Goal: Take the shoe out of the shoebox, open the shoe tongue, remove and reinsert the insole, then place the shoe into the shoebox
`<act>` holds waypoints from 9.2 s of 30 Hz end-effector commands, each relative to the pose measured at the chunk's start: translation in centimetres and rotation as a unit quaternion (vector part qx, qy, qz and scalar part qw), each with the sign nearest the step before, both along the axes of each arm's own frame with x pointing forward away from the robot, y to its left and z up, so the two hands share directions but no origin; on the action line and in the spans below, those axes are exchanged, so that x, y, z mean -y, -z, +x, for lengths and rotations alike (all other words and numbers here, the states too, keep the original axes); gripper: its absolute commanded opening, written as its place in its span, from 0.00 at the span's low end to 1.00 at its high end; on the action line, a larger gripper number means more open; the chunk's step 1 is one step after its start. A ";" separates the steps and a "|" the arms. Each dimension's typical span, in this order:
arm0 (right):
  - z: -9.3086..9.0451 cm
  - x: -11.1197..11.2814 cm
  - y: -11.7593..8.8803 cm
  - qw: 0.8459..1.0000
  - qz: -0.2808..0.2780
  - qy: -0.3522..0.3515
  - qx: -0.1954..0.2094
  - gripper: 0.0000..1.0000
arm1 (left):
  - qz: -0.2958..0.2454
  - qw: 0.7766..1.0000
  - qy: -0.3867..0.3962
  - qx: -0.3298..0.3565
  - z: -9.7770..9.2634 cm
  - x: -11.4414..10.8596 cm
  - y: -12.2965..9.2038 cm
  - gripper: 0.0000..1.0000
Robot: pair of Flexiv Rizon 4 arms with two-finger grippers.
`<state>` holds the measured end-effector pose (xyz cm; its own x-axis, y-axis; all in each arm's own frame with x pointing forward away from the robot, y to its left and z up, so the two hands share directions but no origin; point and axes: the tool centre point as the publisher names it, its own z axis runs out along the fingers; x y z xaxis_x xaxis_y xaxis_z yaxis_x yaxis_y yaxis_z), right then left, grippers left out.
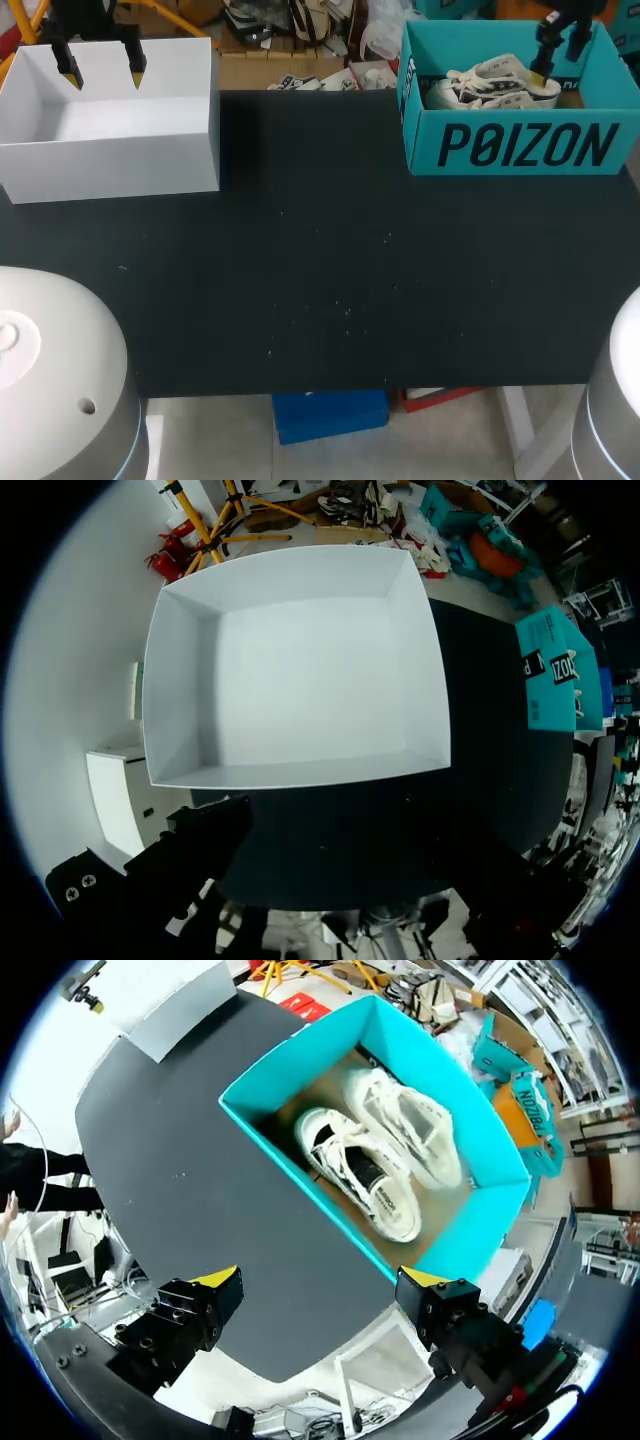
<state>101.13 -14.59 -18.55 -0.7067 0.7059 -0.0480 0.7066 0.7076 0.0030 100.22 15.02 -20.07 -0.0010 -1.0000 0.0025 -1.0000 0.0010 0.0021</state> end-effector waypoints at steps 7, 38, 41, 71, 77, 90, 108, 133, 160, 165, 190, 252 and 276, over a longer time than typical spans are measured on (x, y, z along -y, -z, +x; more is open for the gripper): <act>-0.2 0.6 -1.0 0.935 -0.017 -0.354 0.004 1.00 | 0.001 1.000 0.000 0.000 -0.1 0.0 -0.1 1.00; 6.0 -2.0 2.3 0.952 -0.034 -0.302 0.028 0.40 | 0.001 1.000 0.000 0.000 -0.1 0.0 -0.1 1.00; 6.9 -2.3 3.4 0.950 -0.034 -0.311 0.025 0.44 | 0.001 1.000 0.000 0.000 -0.1 0.0 -0.1 1.00; 13.7 -0.7 15.8 0.927 -0.021 -0.375 -0.009 0.42 | 0.001 1.000 0.000 0.000 -0.1 0.0 -0.1 1.00; 14.3 -0.3 18.4 0.926 -0.013 -0.377 -0.010 0.41 | 0.001 1.000 0.000 0.000 -0.1 0.0 -0.1 1.00; 14.5 0.0 22.1 0.926 -0.005 -0.376 -0.012 0.38 | 0.001 1.000 0.000 0.000 -0.1 0.0 -0.1 1.00; 14.4 0.0 22.3 0.922 -0.021 -0.386 -0.010 0.00 | 0.001 1.000 0.000 0.000 -0.1 0.0 -0.1 1.00; 14.6 1.5 8.6 0.930 -0.058 -0.363 -0.010 0.00 | 0.001 1.000 0.000 0.000 -0.1 0.0 -0.1 1.00; 2.6 -8.0 -1.4 0.935 -0.107 -0.338 0.003 0.00 | 0.001 1.000 0.000 0.000 -0.1 0.0 -0.1 1.00; -1.3 -10.8 -1.2 0.932 -0.099 -0.347 0.019 0.00 | 0.001 1.000 0.000 0.000 -0.1 0.0 -0.1 1.00; -11.4 -29.5 8.5 0.919 -0.083 -0.386 0.007 0.00 | 0.001 1.000 0.000 0.000 -0.1 0.0 -0.1 1.00; -14.9 -38.0 15.2 0.912 -0.028 -0.408 0.008 1.00 | 0.001 1.000 0.000 0.000 -0.1 0.0 -0.1 1.00; -16.0 -32.2 9.9 0.876 0.168 -0.443 0.088 1.00 | 0.001 1.000 0.000 0.000 -0.1 0.0 -0.1 1.00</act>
<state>85.66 19.90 -28.82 -0.9883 -0.1245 -0.0883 -0.1415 0.9642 0.2243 100.22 15.02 -20.05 -0.0010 -1.0000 0.0024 -1.0000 0.0010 0.0023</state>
